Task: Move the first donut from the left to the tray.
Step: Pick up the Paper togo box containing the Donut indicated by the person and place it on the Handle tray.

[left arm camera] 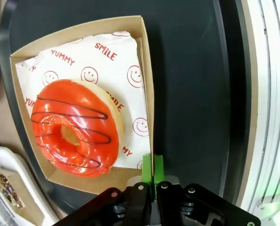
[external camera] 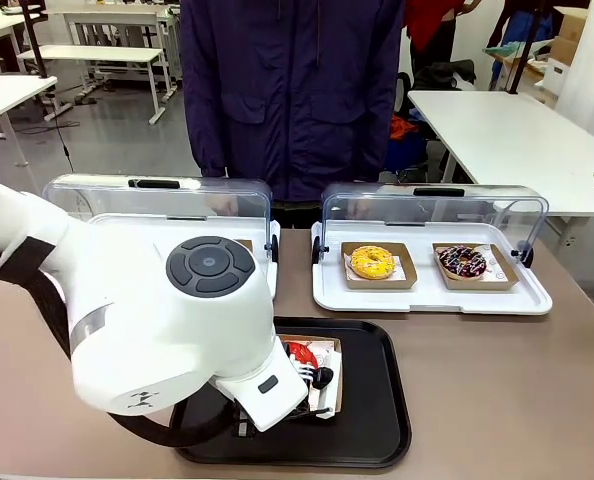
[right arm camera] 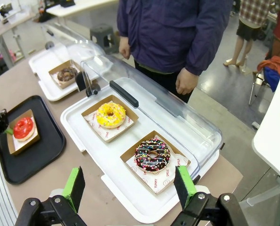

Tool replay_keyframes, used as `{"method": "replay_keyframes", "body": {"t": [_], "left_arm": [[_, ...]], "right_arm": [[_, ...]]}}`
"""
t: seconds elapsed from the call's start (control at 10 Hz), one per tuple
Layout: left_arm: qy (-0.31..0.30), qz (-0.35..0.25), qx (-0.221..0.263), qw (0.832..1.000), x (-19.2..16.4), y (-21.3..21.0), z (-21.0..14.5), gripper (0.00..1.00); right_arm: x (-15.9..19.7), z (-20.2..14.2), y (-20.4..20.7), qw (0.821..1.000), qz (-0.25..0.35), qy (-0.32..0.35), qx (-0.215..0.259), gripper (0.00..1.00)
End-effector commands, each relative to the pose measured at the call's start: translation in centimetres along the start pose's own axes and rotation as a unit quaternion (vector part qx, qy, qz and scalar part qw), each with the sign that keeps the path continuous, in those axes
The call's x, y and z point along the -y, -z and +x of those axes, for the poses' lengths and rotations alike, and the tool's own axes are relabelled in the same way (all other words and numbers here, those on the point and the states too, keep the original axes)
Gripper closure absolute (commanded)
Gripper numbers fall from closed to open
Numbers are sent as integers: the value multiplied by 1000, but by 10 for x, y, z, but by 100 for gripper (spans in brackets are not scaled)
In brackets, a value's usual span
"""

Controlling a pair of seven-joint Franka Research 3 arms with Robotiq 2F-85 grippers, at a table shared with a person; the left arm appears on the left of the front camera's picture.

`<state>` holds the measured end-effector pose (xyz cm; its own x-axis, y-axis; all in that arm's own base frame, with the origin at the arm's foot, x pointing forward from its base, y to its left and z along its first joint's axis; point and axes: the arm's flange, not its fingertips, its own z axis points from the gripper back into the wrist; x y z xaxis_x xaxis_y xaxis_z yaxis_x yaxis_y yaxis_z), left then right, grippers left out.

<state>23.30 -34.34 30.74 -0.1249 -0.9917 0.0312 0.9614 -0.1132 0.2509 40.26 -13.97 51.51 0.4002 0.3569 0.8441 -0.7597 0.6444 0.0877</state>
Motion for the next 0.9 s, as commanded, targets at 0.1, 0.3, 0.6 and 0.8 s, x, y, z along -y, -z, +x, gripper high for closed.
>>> {"method": "replay_keyframes", "body": {"t": [0.1, 0.3, 0.6, 0.8], "left_arm": [[-31, -7, 29, 999, 64, 4, -76, 42], [-36, -9, 34, 999, 62, -5, -74, 0], [-41, -12, 30, 999, 57, -30, -75, 8], [-52, 2, 44, 998, 41, -70, -88, 0]], "right_arm": [[2, 2, 1, 1000, 2, -6, 15, 0], [2, 2, 1, 1000, 2, -6, 15, 0], [2, 2, 1, 1000, 2, -6, 15, 0], [2, 2, 1, 1000, 2, -6, 15, 0]]}}
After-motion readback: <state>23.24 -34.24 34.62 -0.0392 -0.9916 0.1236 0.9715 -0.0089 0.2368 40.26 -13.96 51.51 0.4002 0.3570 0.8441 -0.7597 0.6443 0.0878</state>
